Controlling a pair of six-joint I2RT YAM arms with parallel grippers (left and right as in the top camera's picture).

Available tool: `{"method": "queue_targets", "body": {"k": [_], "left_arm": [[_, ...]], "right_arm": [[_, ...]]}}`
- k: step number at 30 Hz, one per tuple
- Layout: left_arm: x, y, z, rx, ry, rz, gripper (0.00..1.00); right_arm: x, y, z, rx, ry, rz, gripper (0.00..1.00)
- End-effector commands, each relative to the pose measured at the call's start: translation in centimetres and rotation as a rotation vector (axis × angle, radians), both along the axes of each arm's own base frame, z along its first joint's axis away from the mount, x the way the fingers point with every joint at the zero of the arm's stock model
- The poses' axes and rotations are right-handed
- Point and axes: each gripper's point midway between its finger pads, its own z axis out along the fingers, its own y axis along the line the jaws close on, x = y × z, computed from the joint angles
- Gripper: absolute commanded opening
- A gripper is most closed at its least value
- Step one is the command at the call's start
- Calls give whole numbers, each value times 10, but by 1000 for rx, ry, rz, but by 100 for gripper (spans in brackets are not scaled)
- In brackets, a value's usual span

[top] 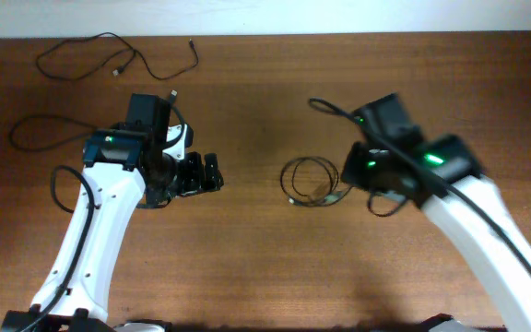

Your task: Untangle cables

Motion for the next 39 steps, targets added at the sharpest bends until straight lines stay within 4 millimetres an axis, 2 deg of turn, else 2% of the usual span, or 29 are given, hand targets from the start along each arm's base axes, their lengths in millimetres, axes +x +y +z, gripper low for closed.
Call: {"method": "queue_targets", "body": {"k": [1,4,6,8,12,13,15,17,23,30,31,32,34,36,37,39], "left_arm": [[-1,1,-3,6,13,9,99],[-1,1,-3,6,13,9,99],[-1,1,-3,6,13,9,99],[-1,1,-3,6,13,9,99],[-1,1,-3,6,13,9,99],[-1,1,-3,6,12,9,99],[-1,1,-3,6,13,9,99],[-1,1,-3,6,13,9,99],[-1,1,-3,6,13,9,99],[-2,-4,-2,-23,20,14,99],[-8,-14,1,-85,43,2,99],[-18,-33,9,-209,90,-11,99],[-20,-69,34,-455,113,-28,99],[-17,-97,56,-610,68,-112,99],[-14,-108,60,-630,39,-146,99],[-13,-118,52,-571,56,-117,99]], "right_arm": [[-11,-6,94,67,-268,65,4],[-27,-14,149,132,-422,63,4],[-37,-18,170,160,-486,60,4],[-44,-21,183,194,-528,52,4],[-58,-16,219,296,-654,91,4],[-62,-18,234,320,-715,90,4],[-69,-25,248,332,-772,77,4],[-74,-27,246,329,-768,76,4],[-75,-28,214,274,-638,76,4],[-68,-25,211,268,-628,74,4],[-67,-26,213,266,-640,66,4],[-63,-30,215,270,-646,25,4],[-58,-41,215,292,-639,-93,4],[-55,-47,215,316,-631,-173,4],[-54,-49,215,333,-625,-212,4],[-50,-51,215,359,-619,-263,4]]}}
